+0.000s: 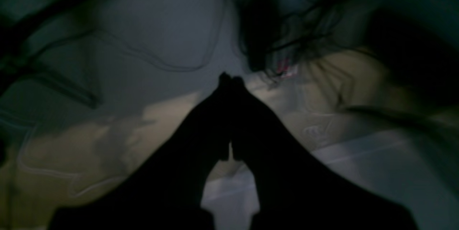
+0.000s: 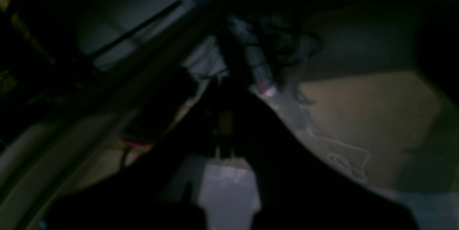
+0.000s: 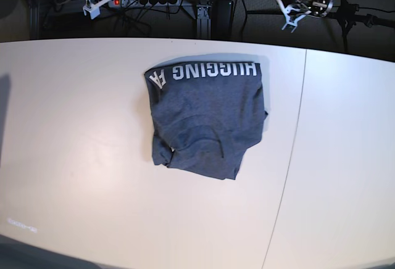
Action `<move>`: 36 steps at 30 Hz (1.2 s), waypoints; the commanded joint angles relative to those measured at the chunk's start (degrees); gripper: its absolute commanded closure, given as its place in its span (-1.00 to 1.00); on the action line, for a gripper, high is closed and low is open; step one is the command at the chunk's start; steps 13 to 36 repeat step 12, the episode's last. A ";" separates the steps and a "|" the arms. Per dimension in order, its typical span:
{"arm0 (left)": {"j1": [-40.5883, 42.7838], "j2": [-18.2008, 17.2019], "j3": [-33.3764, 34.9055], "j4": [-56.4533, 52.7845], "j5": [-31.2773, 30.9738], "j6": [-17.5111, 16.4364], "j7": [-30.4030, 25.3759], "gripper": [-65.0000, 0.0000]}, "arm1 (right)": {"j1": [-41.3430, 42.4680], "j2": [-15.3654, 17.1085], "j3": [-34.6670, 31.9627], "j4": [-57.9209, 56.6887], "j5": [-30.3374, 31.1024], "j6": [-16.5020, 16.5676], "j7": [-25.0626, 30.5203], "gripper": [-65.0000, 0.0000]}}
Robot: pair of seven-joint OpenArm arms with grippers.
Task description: Fold the T-shirt properly
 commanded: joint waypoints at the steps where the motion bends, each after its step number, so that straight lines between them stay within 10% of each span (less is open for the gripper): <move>1: -1.03 0.70 0.98 -1.73 1.18 -0.20 -0.48 1.00 | 0.96 -0.98 -0.28 -0.46 -1.77 -1.01 1.03 1.00; 7: -3.65 7.52 9.31 -6.10 2.56 7.67 -2.89 1.00 | 5.44 -6.88 -0.37 -0.68 -13.27 -10.54 3.23 1.00; 36: -3.76 10.71 11.04 -6.03 1.40 8.81 -2.89 1.00 | 5.92 -7.37 -0.37 -0.63 -13.88 -10.69 4.39 1.00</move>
